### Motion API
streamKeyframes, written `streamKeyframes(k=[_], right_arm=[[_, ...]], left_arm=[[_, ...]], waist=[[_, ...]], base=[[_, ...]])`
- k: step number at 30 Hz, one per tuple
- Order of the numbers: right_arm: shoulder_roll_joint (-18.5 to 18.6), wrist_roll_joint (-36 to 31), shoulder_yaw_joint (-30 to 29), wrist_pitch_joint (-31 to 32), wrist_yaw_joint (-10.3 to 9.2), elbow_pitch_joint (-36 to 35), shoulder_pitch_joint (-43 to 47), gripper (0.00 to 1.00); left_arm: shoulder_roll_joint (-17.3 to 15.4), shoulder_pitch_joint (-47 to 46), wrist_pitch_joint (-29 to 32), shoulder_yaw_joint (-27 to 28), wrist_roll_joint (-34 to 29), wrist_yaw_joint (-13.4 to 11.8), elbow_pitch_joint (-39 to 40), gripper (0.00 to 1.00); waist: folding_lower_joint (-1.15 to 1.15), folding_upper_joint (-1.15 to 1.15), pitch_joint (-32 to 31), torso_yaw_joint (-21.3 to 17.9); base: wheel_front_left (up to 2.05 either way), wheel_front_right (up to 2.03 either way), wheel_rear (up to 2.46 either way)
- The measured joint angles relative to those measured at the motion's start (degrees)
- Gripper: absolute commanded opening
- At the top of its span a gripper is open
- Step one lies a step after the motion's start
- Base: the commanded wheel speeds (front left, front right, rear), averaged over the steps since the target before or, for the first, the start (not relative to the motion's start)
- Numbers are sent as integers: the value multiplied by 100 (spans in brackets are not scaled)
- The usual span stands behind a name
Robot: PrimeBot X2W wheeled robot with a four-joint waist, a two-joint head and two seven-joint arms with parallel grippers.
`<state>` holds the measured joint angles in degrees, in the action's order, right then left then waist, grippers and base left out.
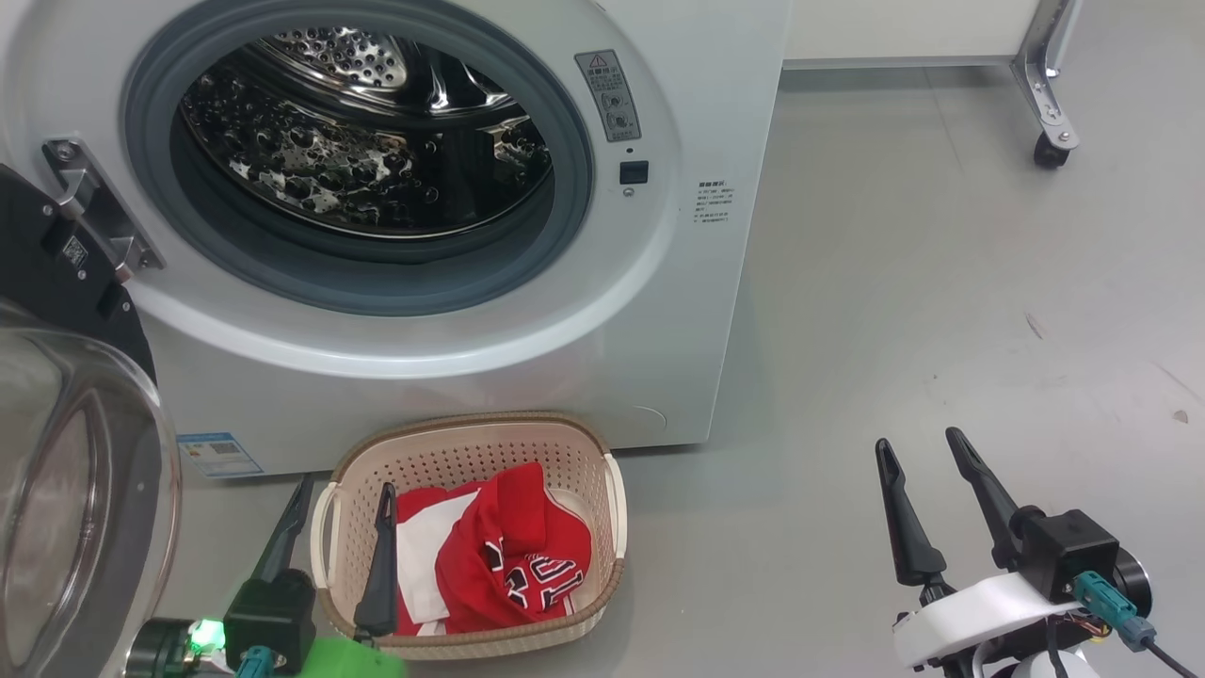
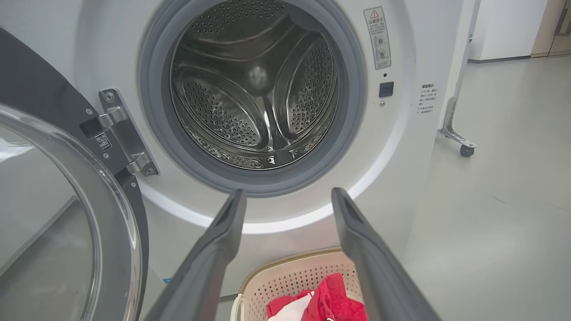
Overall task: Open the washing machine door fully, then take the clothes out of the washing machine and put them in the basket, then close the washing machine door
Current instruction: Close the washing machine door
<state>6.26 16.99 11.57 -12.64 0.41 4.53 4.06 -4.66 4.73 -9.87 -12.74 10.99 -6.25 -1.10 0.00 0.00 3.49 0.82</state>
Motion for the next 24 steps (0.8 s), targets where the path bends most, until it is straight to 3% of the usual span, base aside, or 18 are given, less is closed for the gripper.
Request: streamKeyframes(k=[24], right_arm=[[25,1,-12,57,-8,-86,5,100]], left_arm=[[3,2,49,-41,-19,0,202,100]], waist=[[0,0,135,20]], base=[[-76,76,0]])
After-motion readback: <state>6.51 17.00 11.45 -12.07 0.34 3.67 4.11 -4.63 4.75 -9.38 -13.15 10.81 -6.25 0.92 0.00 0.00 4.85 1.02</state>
